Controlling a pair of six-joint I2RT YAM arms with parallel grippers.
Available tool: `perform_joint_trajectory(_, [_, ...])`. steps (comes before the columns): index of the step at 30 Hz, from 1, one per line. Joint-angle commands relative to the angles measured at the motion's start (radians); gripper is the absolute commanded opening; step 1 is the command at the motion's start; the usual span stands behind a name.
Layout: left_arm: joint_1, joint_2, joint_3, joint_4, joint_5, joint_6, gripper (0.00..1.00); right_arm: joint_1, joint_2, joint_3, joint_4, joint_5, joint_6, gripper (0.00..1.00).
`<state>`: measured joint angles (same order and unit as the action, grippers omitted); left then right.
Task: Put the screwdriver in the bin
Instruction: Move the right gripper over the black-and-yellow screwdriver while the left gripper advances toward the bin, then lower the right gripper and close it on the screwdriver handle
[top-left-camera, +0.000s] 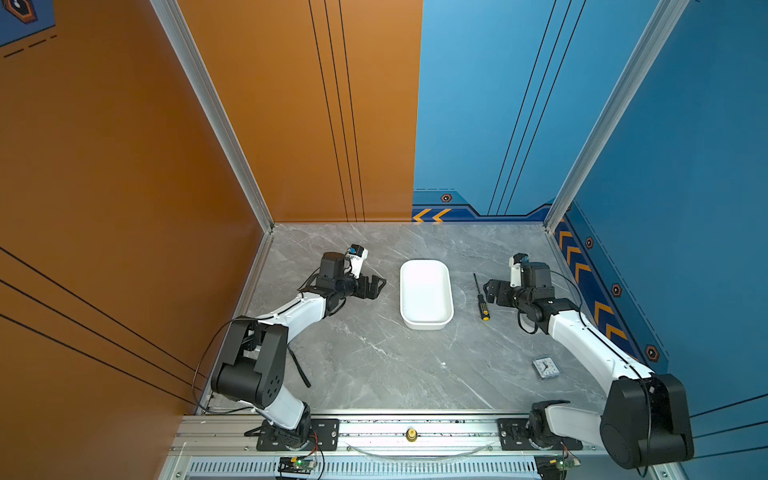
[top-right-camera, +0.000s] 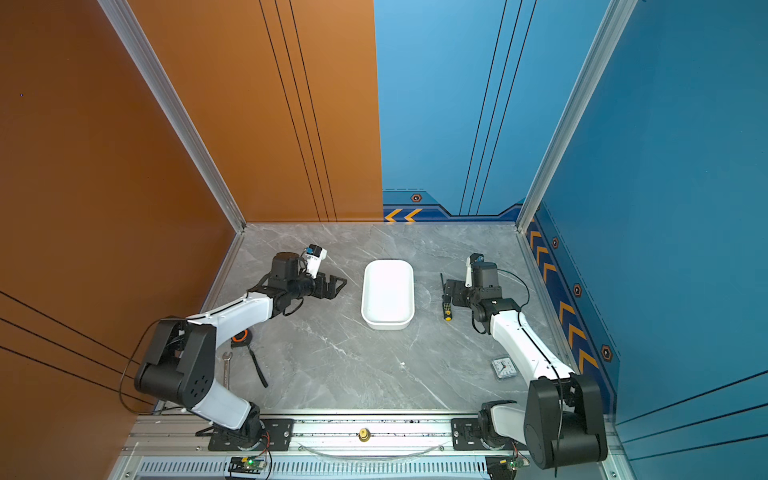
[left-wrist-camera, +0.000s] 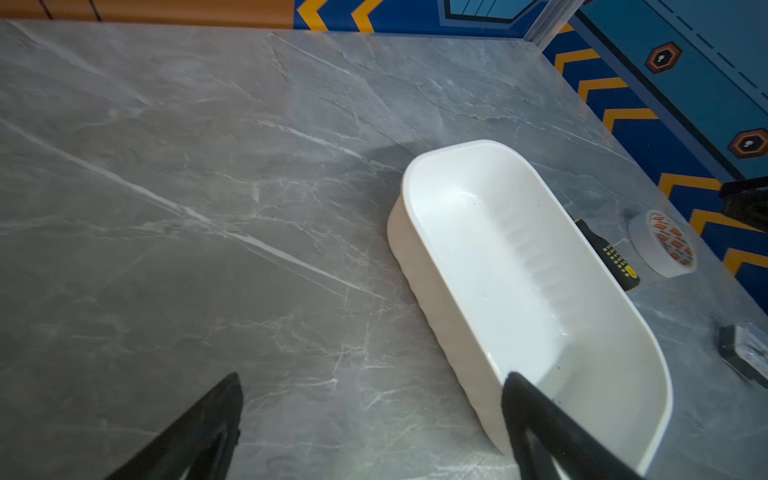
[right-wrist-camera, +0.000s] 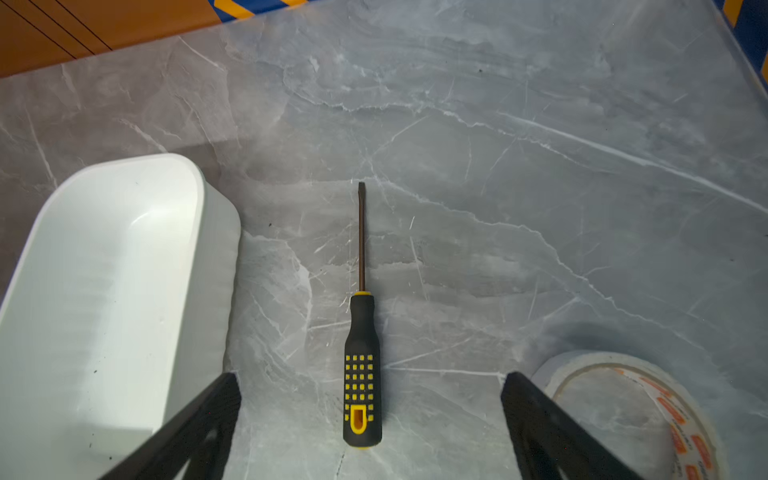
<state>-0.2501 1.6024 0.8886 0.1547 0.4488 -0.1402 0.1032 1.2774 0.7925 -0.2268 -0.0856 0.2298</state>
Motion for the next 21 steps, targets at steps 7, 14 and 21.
perform_joint_trajectory(7, [-0.029,0.088,0.072,-0.013,0.271,-0.106,0.98,-0.009,0.139,0.102,-0.163,-0.069,0.017,0.84])
perform_joint_trajectory(14, [-0.029,0.11,0.085,-0.012,0.4,-0.116,0.98,0.001,0.221,0.129,-0.174,-0.092,0.019,0.79])
perform_joint_trajectory(21, [-0.028,0.131,0.07,-0.016,0.425,-0.121,0.98,0.027,0.295,0.15,-0.201,-0.093,0.002,0.71])
